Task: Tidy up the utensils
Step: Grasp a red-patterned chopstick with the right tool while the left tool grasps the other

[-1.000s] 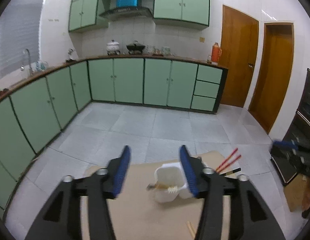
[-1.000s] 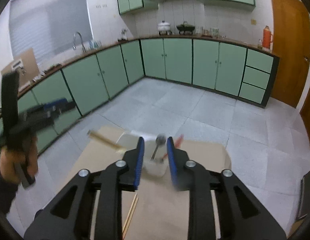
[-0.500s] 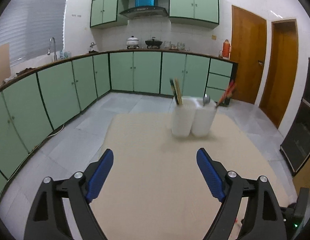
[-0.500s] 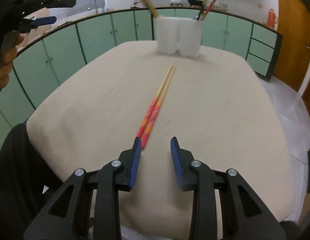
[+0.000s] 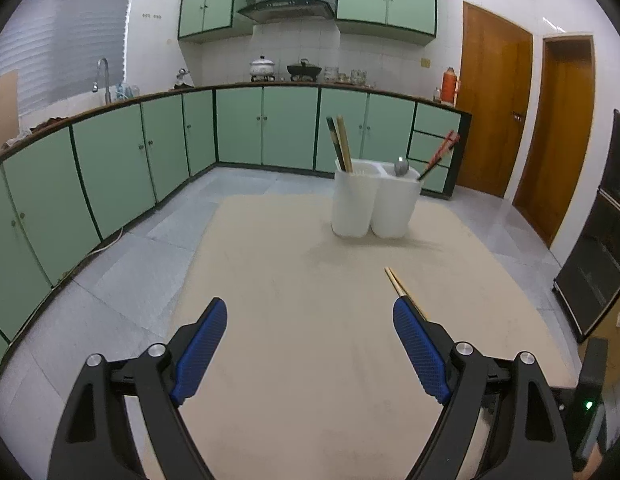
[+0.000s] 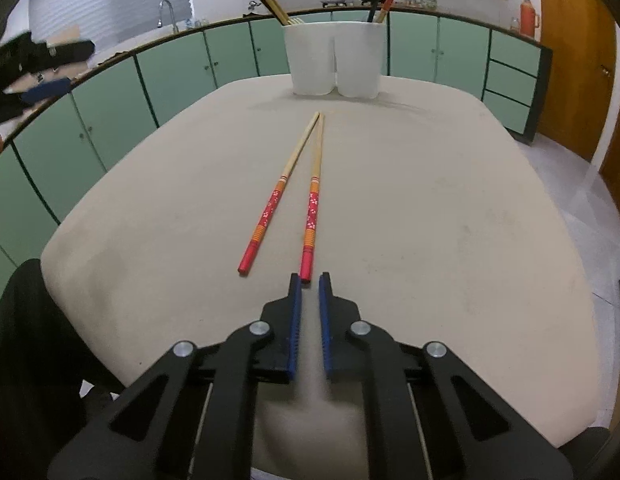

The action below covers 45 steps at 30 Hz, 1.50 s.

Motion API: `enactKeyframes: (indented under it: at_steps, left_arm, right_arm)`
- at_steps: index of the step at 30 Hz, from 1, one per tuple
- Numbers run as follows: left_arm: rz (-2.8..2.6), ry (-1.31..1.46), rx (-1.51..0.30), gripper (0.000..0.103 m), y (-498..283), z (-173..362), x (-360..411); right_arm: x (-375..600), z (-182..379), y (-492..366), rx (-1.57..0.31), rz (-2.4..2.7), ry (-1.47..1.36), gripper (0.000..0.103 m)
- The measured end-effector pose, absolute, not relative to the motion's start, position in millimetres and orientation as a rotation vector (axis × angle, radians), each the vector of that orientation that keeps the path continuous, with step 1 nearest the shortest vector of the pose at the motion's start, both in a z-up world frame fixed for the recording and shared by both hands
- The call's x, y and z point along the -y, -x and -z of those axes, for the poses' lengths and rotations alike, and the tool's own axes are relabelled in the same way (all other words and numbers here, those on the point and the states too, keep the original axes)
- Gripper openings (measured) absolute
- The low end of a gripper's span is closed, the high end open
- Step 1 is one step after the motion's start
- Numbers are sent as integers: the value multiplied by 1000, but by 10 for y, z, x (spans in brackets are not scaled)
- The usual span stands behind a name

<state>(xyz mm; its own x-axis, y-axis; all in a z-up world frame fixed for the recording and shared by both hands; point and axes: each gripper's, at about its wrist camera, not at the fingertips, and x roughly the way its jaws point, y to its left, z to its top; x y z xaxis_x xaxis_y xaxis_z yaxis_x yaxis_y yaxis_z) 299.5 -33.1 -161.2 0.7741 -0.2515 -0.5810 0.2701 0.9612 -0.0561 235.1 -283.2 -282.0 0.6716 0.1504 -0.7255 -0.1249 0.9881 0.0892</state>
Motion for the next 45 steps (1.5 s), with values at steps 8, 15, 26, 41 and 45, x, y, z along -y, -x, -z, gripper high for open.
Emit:
enactKeyframes:
  at_steps: [8, 15, 26, 41, 45]
  left_arm:
    - [315, 0, -661, 84, -2870, 1858, 472]
    - [340, 8, -690, 82, -2768, 2110, 733]
    - [430, -60, -777, 71, -2606, 2719, 1532]
    - [316, -112, -694, 5, -2634, 2897, 1546]
    - [300, -110, -707, 5, -2531, 2883, 1466]
  right_arm:
    - [2868, 2864, -2484, -804, -179, -25, 11]
    - [3219, 2867, -2455, -793, -29, -77, 5]
    - [3528, 2876, -2259, -794, 10, -130, 6]
    - [3382, 2876, -2361, -784, -36, -75, 6]
    - [3334, 2872, -2347, -782, -55, -77, 9]
